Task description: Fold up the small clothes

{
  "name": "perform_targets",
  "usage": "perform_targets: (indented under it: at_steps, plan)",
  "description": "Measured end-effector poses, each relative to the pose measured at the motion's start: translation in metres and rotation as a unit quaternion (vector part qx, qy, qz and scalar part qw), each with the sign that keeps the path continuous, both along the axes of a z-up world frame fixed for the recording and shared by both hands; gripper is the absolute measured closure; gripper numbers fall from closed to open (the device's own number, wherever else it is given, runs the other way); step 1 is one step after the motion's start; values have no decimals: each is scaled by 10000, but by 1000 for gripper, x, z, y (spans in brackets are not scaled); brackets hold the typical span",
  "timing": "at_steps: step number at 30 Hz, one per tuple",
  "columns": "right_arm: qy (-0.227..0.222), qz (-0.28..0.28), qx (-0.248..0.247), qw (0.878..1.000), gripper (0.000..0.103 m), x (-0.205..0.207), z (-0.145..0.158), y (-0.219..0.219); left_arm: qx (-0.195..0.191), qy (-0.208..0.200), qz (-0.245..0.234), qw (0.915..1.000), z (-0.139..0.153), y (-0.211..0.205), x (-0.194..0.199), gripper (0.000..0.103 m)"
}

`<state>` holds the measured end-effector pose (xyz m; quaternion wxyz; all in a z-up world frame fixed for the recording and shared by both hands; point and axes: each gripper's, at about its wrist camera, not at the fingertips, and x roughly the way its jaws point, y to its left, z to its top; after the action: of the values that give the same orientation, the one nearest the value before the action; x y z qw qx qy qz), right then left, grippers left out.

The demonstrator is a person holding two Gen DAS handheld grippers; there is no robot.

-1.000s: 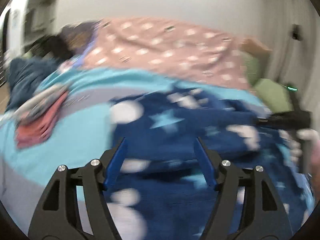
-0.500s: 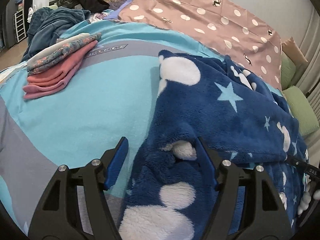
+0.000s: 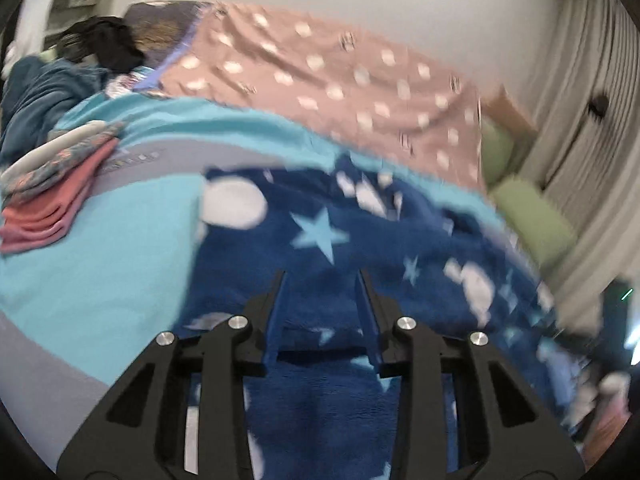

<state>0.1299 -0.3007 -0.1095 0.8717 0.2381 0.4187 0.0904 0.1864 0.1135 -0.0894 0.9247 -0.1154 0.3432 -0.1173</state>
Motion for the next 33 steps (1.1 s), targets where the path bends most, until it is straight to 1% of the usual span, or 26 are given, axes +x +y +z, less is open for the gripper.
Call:
perform_targets:
  at_steps: [1, 2, 3, 4, 6, 8, 9, 11, 12, 13, 14, 15, 16, 18, 21, 22, 23, 25, 27, 28, 29, 31, 32, 33]
  plan:
    - [-64, -234, 60, 9997, 59, -6, 2, -14, 306, 307, 36, 9991, -15, -8, 11, 74]
    - [-93, -438, 29, 9990, 54, -13, 4, -25, 452, 633, 47, 9970, -30, -12, 21, 75]
    - [-106, -755, -29, 9971, 53, -19, 4, -41, 415, 758, 57, 9962, -37, -13, 26, 75]
    - [-97, -1001, -3, 9949, 52, -24, 3, -58, 360, 733, 88, 9966, -36, -11, 26, 75]
    - [-34, -1457, 220, 9891, 50, -34, -3, -91, 445, 597, 104, 9972, -28, -12, 21, 75]
    - [50, -2048, 551, 9772, 49, -45, -13, -129, 585, 512, 46, 9970, -21, -18, 15, 74]
    - [153, -2481, 800, 9653, 48, -50, -21, -154, 586, 491, 2, 9971, -18, -23, 13, 73]
    - [363, -3170, 1261, 9393, 48, -62, -39, -192, 424, 421, -255, 9979, -5, -35, 13, 71]
    - [446, -3379, 1412, 9295, 47, -66, -46, -204, 359, 391, -352, 9980, -1, -42, 16, 68]
    - [556, -3644, 1601, 9157, 45, -70, -56, -217, 299, 359, -434, 9980, 4, -48, 18, 66]
    - [568, -3823, 1780, 9049, 45, -72, -66, -227, 232, 311, -548, 9977, 8, -59, 21, 63]
    - [493, -3883, 1942, 8995, 45, -73, -73, -232, 220, 281, -618, 9975, 10, -69, 24, 60]
    - [425, -3907, 2044, 8965, 44, -73, -76, -236, 222, 255, -705, 9969, 11, -81, 28, 59]
    - [260, -3986, 2094, 8925, 44, -72, -81, -239, 211, 252, -901, 9954, 9, -107, 35, 57]
    - [63, -4101, 2138, 8866, 44, -71, -88, -245, 164, 492, -1195, 9915, -6, -142, 49, 53]
    - [-15, -4146, 2168, 8838, 44, -71, -91, -248, 218, 611, -1214, 9905, -15, -149, 52, 52]
    - [-58, -4166, 2198, 8821, 44, -71, -92, -253, 397, 735, -1125, 9901, -27, -157, 56, 52]
    - [-133, -4220, 2266, 8777, 44, -69, -93, -257, 602, 582, -1077, 9907, -35, -164, 55, 52]
    - [-129, -4260, 2212, 8772, 52, -64, -94, -265, 651, 467, -1084, 9909, -34, -166, 50, 51]
    - [-67, -4277, 2122, 8786, 65, -59, -94, -268, 610, 469, -1092, 9910, -34, -164, 50, 51]
    - [56, -4303, 2002, 8802, 80, -55, -96, -271, 506, 486, -1098, 9915, -35, -162, 51, 51]
    - [174, -4359, 2052, 8761, 90, -52, -98, -274, 335, 502, -1107, 9920, -36, -156, 53, 51]
    - [155, -4342, 2202, 8734, 91, -52, -95, -275, 235, 496, -1114, 9923, -36, -154, 53, 51]
    - [95, -4310, 2263, 8734, 91, -49, -89, -275, 172, 491, -1117, 9924, -36, -150, 54, 51]
